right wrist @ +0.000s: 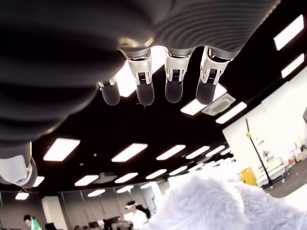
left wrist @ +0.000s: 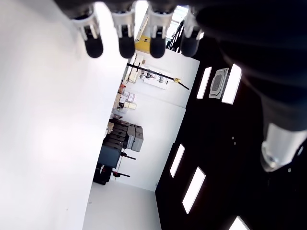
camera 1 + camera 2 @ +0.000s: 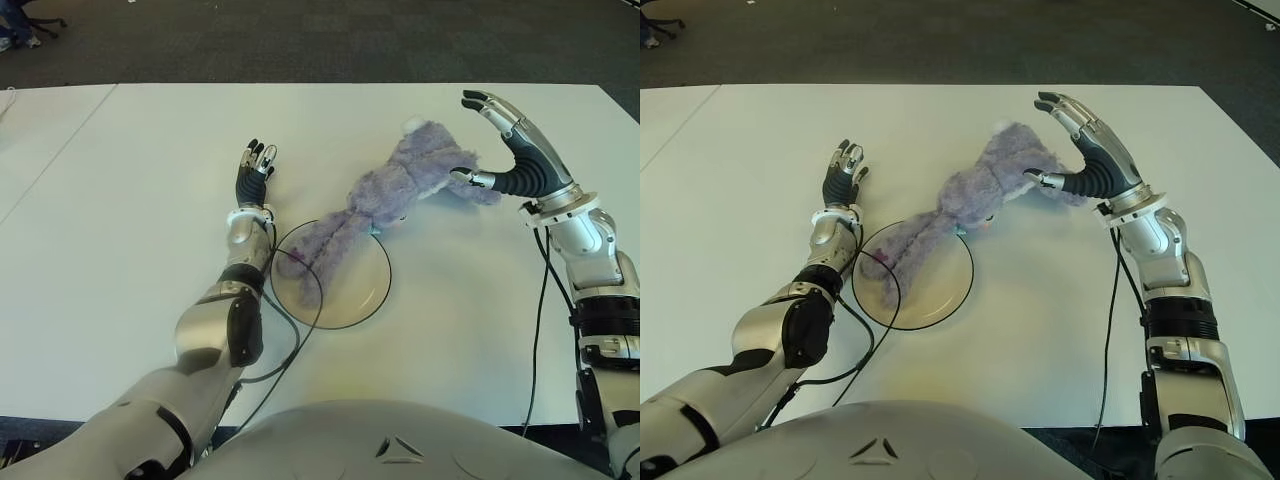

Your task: Put the doll into the plate.

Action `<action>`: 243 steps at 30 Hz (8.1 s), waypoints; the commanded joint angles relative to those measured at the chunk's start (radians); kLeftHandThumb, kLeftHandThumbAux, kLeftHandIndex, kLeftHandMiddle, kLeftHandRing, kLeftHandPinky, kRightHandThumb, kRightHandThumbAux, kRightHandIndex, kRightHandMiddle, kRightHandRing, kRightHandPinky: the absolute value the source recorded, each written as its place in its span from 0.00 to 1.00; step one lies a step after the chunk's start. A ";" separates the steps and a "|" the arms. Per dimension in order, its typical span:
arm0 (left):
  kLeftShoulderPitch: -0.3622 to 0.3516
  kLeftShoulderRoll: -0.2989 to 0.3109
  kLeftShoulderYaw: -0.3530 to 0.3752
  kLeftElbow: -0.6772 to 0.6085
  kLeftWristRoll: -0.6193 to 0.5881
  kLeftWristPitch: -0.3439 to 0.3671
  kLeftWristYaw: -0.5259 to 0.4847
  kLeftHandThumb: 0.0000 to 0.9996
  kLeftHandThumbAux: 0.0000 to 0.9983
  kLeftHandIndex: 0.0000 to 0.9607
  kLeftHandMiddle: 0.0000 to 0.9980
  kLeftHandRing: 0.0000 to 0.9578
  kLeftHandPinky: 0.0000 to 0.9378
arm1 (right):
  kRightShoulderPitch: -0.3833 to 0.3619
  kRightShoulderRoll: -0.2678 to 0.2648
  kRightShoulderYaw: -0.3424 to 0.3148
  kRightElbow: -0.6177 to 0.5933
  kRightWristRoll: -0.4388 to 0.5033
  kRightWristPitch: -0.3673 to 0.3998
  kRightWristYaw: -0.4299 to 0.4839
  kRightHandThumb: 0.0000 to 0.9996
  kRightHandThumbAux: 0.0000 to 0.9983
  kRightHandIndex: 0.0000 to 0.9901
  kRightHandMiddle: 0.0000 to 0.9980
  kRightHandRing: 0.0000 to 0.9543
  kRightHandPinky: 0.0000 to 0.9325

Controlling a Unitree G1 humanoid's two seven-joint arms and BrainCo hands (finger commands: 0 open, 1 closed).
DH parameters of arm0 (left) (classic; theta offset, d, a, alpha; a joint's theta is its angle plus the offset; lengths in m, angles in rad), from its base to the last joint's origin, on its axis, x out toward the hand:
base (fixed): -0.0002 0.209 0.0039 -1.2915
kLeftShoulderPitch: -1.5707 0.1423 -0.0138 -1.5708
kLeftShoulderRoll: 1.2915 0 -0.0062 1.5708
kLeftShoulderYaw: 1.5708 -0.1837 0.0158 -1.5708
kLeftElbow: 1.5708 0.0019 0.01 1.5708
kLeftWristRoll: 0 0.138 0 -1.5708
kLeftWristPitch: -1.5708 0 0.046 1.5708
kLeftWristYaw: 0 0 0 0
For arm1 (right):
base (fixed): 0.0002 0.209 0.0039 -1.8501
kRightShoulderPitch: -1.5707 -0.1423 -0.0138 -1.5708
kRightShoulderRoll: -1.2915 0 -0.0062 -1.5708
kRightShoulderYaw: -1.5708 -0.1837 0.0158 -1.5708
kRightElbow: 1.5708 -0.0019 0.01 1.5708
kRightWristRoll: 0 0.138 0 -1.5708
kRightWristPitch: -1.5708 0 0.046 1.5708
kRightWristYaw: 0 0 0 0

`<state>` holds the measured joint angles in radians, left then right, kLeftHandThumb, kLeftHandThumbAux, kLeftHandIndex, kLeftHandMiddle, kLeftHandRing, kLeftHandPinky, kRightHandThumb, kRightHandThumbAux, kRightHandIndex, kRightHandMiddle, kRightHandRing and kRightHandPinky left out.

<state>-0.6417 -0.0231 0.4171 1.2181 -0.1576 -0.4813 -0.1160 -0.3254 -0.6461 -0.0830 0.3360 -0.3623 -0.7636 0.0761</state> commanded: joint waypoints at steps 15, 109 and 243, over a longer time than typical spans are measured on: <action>0.202 -0.028 0.012 0.135 -0.003 0.140 0.025 0.00 0.57 0.00 0.03 0.04 0.05 | -0.093 -0.006 0.053 0.180 0.007 -0.015 0.006 0.22 0.43 0.07 0.08 0.06 0.00; 0.198 -0.034 0.003 0.134 0.003 0.129 0.012 0.00 0.51 0.00 0.06 0.07 0.07 | -0.482 0.063 0.374 0.958 -0.193 0.283 -0.113 0.38 0.59 0.09 0.07 0.11 0.16; 0.198 -0.036 0.023 0.135 -0.017 0.138 -0.006 0.00 0.54 0.00 0.05 0.07 0.07 | -0.436 0.204 -0.003 0.323 0.259 0.432 -0.084 0.72 0.71 0.45 0.84 0.90 0.94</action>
<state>-0.6461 -0.0183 0.4167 1.2180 -0.1590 -0.4810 -0.1308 -0.7853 -0.4498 -0.0780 0.6968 -0.1117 -0.4000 -0.0136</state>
